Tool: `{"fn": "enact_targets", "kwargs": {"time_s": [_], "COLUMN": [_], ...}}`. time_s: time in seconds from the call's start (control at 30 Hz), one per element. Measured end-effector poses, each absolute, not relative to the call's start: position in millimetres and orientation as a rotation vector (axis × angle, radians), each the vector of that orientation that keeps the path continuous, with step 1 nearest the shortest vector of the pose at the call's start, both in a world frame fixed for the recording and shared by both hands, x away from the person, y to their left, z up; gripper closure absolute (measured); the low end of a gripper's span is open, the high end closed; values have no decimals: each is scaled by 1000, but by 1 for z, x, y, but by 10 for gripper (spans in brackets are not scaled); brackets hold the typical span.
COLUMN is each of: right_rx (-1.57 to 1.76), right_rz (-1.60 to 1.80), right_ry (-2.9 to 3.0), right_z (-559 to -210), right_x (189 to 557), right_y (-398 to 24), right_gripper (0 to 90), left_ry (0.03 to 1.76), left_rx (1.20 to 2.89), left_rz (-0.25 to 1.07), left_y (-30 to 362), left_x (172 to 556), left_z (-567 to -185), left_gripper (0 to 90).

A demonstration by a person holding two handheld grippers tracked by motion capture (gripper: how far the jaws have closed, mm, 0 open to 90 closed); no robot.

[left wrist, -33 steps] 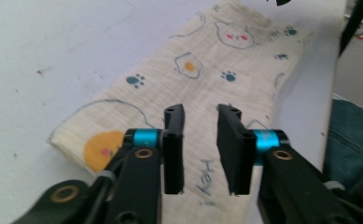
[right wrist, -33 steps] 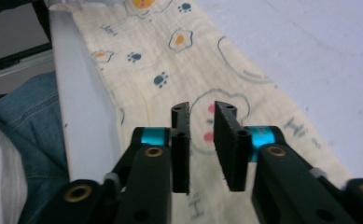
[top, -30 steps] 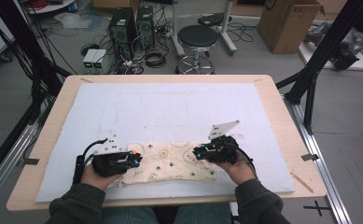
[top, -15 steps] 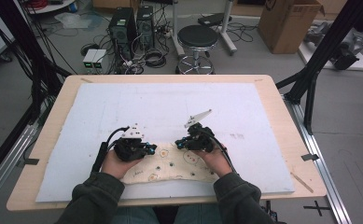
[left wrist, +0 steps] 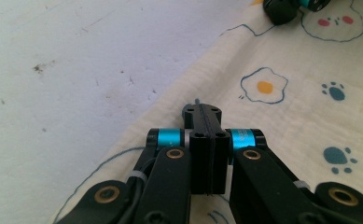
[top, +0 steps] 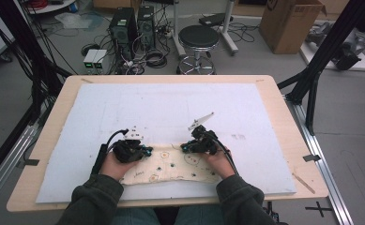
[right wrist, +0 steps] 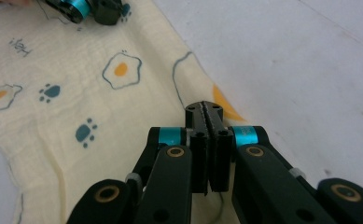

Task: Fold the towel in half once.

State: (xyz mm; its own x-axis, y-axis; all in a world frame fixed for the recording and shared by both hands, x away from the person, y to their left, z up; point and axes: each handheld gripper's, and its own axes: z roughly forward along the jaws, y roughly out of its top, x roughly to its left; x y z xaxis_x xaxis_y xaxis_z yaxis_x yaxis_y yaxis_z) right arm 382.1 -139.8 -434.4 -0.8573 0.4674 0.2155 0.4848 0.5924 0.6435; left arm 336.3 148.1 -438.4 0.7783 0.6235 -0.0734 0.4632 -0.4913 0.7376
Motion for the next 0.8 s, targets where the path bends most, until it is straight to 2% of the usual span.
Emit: {"fn": "enact_targets", "kwargs": {"time_s": [0.57, 0.8], "right_rx": [-936, -994], "right_rz": [-1175, -1184], "right_ry": [-2747, -2737], "right_z": [-437, -438], "right_x": [376, 372], "right_y": [-195, -221], "right_gripper": [893, 893], "left_ry": [819, 842], "left_rx": [2188, 2142], "left_rz": [298, 315], "left_y": [166, 180], "left_x": [331, 325], "left_z": [-437, -441], "left_gripper": [896, 896]}}
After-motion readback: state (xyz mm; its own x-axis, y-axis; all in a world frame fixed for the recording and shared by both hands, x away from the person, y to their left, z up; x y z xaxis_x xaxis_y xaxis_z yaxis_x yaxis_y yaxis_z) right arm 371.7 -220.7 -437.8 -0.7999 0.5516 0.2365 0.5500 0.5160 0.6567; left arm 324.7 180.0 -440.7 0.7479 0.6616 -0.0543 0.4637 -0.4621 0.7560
